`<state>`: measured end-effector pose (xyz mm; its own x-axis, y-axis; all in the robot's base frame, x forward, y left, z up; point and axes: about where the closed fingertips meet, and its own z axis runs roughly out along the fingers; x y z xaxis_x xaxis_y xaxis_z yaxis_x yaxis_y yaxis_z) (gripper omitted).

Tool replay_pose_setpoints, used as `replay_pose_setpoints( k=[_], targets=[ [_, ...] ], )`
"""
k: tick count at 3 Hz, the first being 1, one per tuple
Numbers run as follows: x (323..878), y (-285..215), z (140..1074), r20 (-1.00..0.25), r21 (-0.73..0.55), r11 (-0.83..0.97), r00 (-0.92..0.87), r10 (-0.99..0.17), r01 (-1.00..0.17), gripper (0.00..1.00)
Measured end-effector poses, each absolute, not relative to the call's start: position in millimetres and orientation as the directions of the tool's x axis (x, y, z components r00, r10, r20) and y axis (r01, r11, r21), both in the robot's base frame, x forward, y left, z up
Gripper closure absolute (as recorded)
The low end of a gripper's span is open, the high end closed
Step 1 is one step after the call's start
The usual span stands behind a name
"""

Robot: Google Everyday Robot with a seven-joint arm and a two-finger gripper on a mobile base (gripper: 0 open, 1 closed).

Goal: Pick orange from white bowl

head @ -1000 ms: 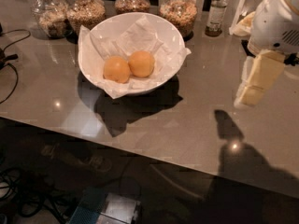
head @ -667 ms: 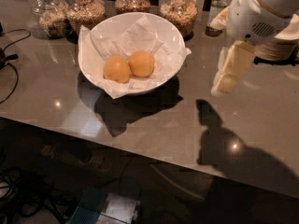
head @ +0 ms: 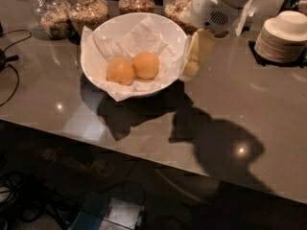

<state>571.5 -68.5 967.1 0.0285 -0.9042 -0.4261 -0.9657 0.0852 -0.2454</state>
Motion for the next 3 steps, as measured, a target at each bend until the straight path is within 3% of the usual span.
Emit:
replay_pose_setpoints(
  k=[2, 3],
  targets=[
    [612.2, 24.9, 957.5, -0.438, -0.228, -0.077, 0.173, -0.882, -0.971, 0.00],
    [612.3, 24.9, 957.5, -0.438, -0.228, -0.077, 0.173, -0.882, -0.971, 0.00]
  ],
)
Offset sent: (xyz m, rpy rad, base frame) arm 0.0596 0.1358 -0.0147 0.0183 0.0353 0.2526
